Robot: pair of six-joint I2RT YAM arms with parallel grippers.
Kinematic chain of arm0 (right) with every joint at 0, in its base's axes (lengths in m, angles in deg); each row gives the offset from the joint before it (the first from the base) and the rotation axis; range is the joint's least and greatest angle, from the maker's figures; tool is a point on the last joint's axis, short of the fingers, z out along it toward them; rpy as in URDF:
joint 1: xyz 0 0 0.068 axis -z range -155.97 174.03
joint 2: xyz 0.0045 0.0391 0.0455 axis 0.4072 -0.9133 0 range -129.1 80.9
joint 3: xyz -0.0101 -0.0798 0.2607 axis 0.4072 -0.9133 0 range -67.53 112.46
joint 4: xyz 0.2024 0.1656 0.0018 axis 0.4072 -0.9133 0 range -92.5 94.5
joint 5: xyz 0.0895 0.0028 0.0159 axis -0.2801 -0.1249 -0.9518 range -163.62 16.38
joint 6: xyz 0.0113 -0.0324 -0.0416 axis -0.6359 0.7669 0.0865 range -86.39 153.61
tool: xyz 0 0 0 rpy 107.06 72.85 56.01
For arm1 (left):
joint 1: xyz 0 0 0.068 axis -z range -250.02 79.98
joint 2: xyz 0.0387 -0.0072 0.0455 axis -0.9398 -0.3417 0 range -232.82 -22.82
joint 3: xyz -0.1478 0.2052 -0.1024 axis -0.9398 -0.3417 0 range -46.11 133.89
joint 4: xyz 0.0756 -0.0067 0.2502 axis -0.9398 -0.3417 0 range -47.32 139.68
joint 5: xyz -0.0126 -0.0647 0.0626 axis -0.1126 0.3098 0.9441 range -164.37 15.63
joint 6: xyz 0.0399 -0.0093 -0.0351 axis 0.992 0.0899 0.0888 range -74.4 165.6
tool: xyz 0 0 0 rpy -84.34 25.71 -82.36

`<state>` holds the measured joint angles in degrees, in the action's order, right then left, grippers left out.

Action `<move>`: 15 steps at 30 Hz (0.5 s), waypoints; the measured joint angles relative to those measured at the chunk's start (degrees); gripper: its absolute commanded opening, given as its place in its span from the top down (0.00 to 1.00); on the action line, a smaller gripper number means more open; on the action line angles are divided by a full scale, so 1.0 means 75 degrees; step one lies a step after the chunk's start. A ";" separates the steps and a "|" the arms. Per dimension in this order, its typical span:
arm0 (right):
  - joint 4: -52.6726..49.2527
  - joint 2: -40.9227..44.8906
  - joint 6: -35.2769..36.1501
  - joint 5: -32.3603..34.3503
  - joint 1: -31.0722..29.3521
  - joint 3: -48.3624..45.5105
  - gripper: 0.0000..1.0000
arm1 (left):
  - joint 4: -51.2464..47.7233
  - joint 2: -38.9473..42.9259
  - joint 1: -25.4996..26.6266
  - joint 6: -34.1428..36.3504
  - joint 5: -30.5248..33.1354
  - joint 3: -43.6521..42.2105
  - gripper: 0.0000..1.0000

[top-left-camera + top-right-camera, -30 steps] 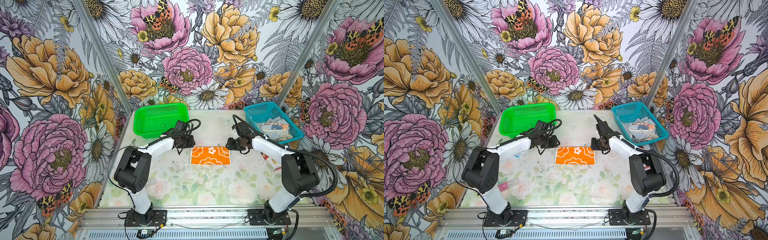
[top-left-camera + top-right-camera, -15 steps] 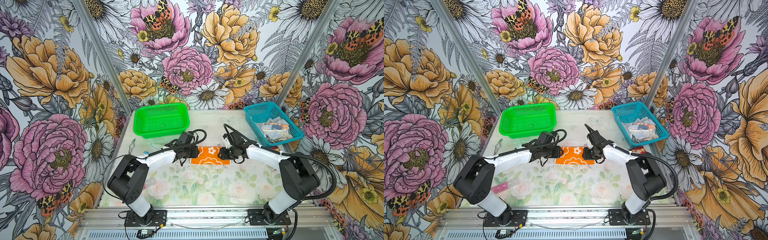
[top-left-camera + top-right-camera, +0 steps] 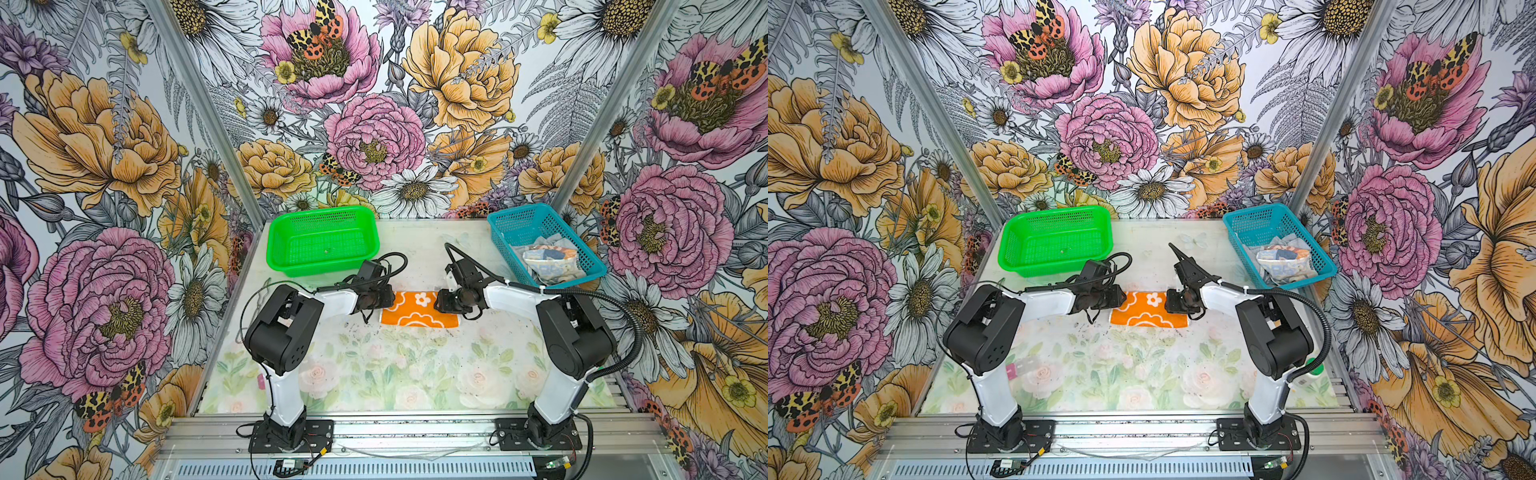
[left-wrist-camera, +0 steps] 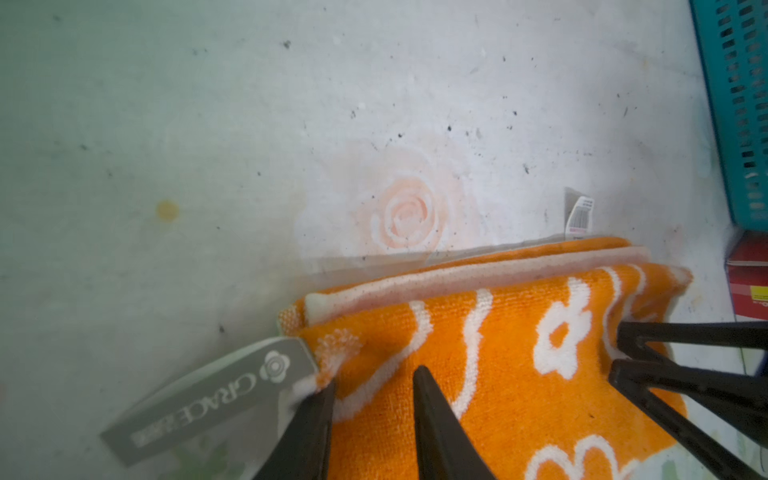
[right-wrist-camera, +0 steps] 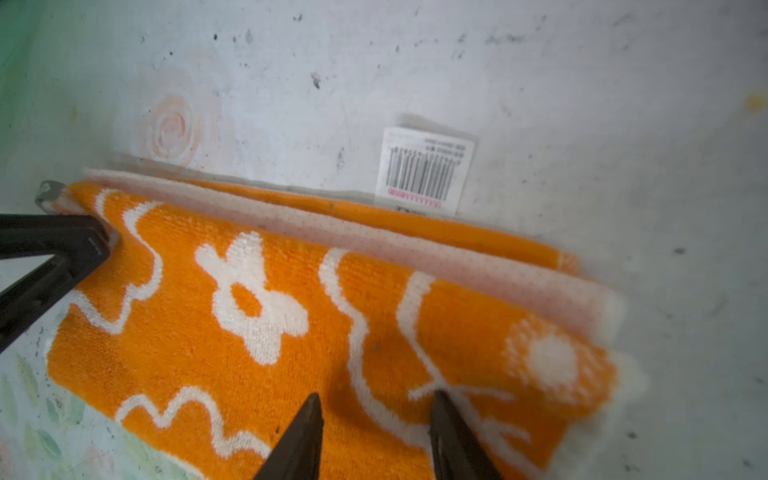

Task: Fold and stack the towels

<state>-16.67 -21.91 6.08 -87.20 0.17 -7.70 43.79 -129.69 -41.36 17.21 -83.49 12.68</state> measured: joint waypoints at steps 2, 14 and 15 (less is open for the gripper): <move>0.0009 0.0000 0.0003 0.0015 0.0023 0.0000 0.55 | 0.0041 -0.0009 -0.0041 0.0003 -0.0096 0.0000 0.65; -0.0216 0.0729 0.0079 0.0367 -0.0026 0.0297 0.53 | 0.0184 0.1218 -0.0154 0.0035 -0.0146 -0.0023 0.64; -0.0219 0.0699 0.0082 0.0388 -0.0026 0.0367 0.53 | 0.0245 0.1224 -0.0149 0.0035 -0.0160 -0.0023 0.64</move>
<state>-18.31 -16.66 6.70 -84.29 -0.02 -4.95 45.63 -120.51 -42.47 17.48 -84.70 12.50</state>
